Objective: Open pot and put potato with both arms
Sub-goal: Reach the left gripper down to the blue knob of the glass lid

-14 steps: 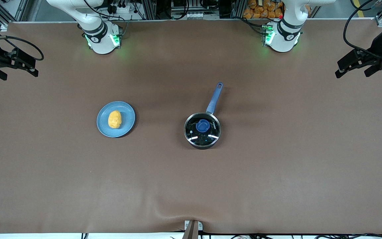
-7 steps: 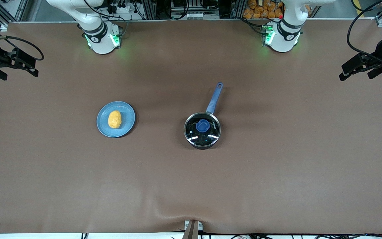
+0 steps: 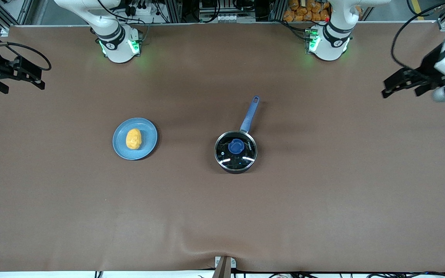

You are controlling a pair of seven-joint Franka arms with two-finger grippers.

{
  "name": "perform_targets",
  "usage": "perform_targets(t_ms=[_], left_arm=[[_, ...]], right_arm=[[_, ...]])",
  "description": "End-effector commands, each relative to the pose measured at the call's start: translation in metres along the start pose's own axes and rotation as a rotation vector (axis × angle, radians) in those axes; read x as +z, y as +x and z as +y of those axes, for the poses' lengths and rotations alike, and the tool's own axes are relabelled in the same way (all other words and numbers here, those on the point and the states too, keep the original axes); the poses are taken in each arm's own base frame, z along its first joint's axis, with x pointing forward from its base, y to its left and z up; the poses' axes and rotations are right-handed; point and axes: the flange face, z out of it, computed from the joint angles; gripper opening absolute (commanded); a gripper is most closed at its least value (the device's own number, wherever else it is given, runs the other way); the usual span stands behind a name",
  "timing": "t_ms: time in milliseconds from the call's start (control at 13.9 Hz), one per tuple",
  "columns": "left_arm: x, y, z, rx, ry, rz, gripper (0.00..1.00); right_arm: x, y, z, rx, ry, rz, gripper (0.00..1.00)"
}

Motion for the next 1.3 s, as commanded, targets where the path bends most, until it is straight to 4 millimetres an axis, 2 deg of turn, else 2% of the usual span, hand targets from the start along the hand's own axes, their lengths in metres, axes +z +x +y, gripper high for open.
perform_targets(t_ms=[0,72,288,432,720,1008,1225], left_arm=[[0.023,0.017,0.062,-0.015,0.001,-0.033,1.00],[0.037,0.017,0.082,-0.011,0.004,-0.057,1.00],[0.062,0.021,0.119,-0.039,-0.010,-0.048,1.00],[0.084,0.018,0.157,-0.051,-0.020,-0.051,1.00],[0.159,0.021,0.232,-0.172,-0.031,-0.031,1.00],[0.227,0.006,0.300,-0.203,0.018,0.050,1.00],[0.255,0.014,0.326,-0.223,0.017,0.051,1.00]], right_arm=[[-0.003,0.003,0.001,0.015,0.014,-0.003,1.00],[-0.003,0.003,0.001,0.015,0.014,-0.003,1.00],[-0.004,0.003,0.001,0.015,0.014,-0.001,1.00],[-0.003,0.003,0.001,0.015,0.014,-0.003,1.00],[-0.004,0.003,0.001,0.015,0.014,0.000,1.00],[-0.004,0.003,0.001,0.015,0.014,-0.001,1.00],[-0.004,0.003,0.001,0.015,0.014,-0.001,1.00]])
